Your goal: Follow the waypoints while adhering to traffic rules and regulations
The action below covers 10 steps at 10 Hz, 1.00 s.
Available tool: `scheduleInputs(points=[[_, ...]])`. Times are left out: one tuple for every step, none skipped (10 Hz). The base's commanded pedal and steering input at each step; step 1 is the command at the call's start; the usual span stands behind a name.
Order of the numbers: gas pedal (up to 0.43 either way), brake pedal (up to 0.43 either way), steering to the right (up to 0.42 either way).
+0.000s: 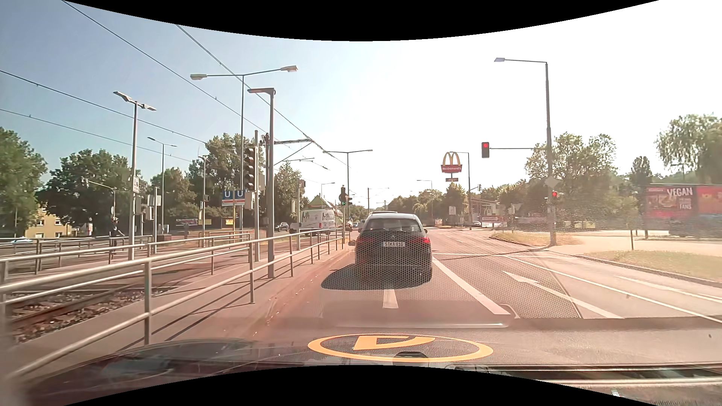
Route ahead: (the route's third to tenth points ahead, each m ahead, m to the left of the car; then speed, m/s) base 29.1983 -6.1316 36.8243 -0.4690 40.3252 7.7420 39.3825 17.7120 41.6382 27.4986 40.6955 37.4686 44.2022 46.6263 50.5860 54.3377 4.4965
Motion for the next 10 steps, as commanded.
scheduleInputs(points=[[0.228,0.0,-0.004],[0.228,0.0,-0.004],[0.22,0.0,-0.004],[0.22,0.0,-0.004],[0.22,0.0,-0.004],[0.22,0.0,-0.004],[0.22,0.0,-0.003],[0.209,0.0,-0.003],[0.209,0.0,-0.003],[0.209,0.0,-0.003]])
